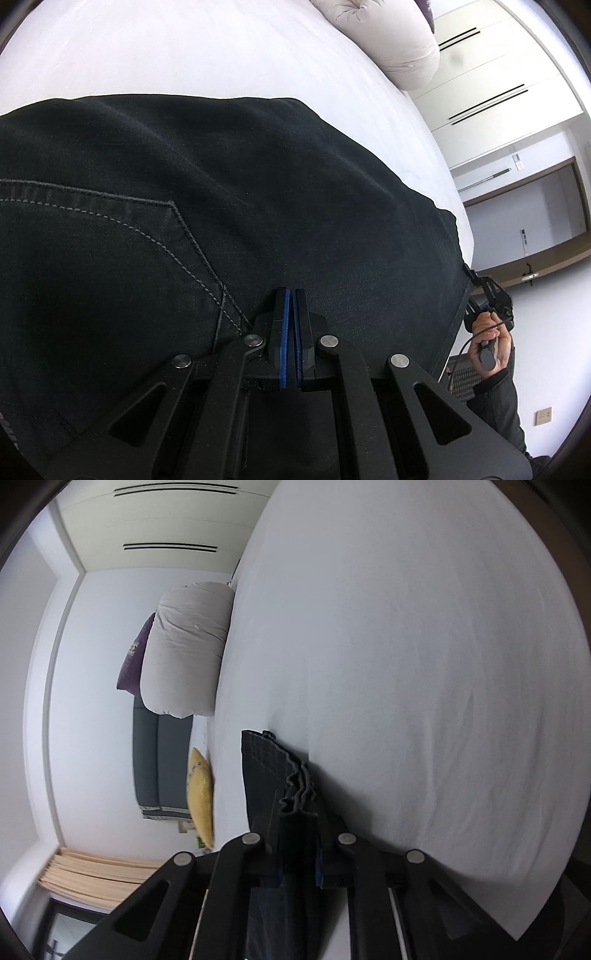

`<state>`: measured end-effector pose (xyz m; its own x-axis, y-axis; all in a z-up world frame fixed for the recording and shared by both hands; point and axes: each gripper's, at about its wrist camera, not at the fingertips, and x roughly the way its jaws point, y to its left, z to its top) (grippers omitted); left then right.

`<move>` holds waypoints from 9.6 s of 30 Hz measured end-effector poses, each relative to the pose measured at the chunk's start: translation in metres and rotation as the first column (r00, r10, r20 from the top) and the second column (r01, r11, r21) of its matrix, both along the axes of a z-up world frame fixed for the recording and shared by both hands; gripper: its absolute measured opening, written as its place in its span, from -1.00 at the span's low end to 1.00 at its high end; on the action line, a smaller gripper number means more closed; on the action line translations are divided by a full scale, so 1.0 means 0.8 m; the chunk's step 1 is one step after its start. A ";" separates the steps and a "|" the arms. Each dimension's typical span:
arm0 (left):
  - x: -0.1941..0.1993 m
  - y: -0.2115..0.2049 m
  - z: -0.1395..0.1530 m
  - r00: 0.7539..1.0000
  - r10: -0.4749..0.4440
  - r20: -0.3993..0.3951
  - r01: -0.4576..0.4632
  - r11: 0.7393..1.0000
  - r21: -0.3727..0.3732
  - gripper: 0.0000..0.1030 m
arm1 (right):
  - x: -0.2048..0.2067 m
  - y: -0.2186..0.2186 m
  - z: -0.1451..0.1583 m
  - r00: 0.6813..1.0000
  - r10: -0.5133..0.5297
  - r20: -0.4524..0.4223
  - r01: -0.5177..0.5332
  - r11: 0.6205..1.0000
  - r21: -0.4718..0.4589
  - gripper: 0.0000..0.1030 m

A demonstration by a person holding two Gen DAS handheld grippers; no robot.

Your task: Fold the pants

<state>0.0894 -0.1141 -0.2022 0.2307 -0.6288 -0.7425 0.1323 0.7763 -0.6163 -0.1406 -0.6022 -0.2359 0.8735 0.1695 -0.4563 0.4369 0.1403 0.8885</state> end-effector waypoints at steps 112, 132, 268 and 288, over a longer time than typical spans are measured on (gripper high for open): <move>-0.070 -0.020 0.031 0.980 -0.171 0.099 0.144 0.961 0.236 -0.74 | 0.244 0.287 -0.001 0.309 0.947 -0.086 -0.951 0.306 -0.045 -0.92; -0.150 0.089 0.103 0.969 0.015 0.246 -0.055 0.986 0.156 -0.73 | 0.110 0.274 0.040 0.499 0.858 -0.125 -0.861 0.474 -0.182 -0.07; -0.196 -0.176 0.085 0.681 -0.534 0.501 0.218 0.801 0.558 -0.91 | 0.220 0.220 0.034 0.602 0.780 -0.169 -0.798 0.583 -0.152 -0.80; 0.011 -0.004 0.032 0.981 -0.142 0.130 0.160 0.976 -0.145 -0.90 | 0.194 0.258 0.090 0.568 0.820 -0.070 -0.809 0.541 -0.230 -0.73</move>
